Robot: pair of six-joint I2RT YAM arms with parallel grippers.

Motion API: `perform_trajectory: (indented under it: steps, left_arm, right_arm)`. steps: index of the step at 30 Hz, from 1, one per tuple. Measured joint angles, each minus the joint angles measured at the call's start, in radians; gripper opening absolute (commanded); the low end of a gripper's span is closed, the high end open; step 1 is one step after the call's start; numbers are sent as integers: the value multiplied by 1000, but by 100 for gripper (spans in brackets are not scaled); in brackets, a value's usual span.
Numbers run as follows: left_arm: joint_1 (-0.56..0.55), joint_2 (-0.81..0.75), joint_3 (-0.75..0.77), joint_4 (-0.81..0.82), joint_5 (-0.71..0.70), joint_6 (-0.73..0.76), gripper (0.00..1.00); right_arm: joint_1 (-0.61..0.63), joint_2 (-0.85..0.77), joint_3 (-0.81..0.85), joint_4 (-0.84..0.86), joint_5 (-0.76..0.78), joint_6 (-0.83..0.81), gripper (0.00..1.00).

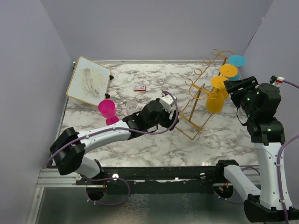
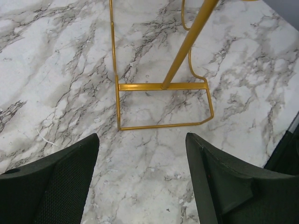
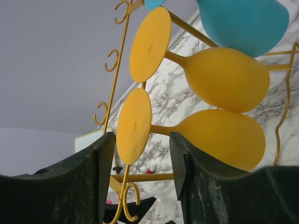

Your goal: Take the wine glass off the wine glass rack

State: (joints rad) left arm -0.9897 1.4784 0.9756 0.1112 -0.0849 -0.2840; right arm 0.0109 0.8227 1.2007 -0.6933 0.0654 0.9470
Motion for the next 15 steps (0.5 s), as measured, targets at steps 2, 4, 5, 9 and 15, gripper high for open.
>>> perform_trajectory:
  steps: [2, 4, 5, 9, 15]
  left_arm:
    - [0, -53, -20, -17, 13, -10, 78]
    - [0, -97, -29, -34, 19, -18, 78]
    - [0, -116, -29, -38, 21, -18, 78]
    - [0, -181, -28, -77, 22, -14, 78]
    - [0, -256, -16, -136, 20, 18, 79]
  right_arm:
    - [0, 1, -6, 16, 0, 11, 45]
    - [0, 2, -12, 28, 0, 23, 42]
    - [0, 4, -14, 33, 0, 27, 41]
    - [0, 10, -27, 52, 0, 46, 38]
    - [0, 14, -53, 74, -2, 73, 33]
